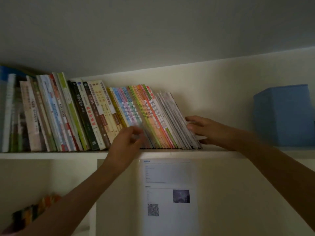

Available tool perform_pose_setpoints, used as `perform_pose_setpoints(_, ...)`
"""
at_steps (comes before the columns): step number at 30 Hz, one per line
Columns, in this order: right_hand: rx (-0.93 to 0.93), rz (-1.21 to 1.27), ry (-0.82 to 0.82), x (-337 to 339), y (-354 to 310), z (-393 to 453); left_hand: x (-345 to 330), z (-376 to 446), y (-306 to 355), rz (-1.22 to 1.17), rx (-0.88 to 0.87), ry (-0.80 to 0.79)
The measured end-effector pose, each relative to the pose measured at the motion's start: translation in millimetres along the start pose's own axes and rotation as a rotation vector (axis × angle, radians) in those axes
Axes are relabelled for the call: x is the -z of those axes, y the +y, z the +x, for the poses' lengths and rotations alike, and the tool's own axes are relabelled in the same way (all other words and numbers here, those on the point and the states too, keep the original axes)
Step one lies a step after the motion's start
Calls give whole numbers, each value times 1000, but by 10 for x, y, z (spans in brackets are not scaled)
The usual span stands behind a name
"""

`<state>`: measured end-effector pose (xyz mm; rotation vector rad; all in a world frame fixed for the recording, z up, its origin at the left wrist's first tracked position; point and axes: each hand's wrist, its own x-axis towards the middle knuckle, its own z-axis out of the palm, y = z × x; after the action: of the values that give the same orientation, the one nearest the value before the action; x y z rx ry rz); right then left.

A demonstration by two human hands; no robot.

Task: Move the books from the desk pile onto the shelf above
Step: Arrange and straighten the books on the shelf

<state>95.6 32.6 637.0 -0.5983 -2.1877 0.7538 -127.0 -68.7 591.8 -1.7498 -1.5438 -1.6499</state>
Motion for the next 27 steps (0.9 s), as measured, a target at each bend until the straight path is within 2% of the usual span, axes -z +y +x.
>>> perform_pose_setpoints(2,78,-178,76,-4,-22,7,10,-32,-12,131,-47,-1)
perform_pose_setpoints(6,202,-429,472,-98,-53,0,130,-122,-18,158,-178,-74)
perform_pose_setpoints(9,421,-599,638,-397,-251,6,382,-190,-76,229,-271,-92)
perform_pose_setpoints(11,561,-658,627,-716,-473,45,619,-215,-181,276,-295,-80)
perform_pose_setpoints(13,652,-684,513,-1083,-660,126,876,-243,-333,307,-303,-54)
perform_pose_setpoints(15,641,-670,396,-1471,-792,231,1146,-270,-526,350,-288,-21)
perform_pose_setpoints(18,624,-623,349,-1993,-950,439,1617,-293,-899,401,-214,38)
perform_pose_setpoints(21,610,-556,353,-2489,-1146,652,2139,-265,-1318,414,-139,97)
perform_pose_setpoints(24,558,-637,353,-3005,-1324,896,2600,-138,-1745,466,-45,131)
perform_pose_setpoints(27,543,-838,547,-3444,-1469,1222,2913,66,-2145,490,1,130)
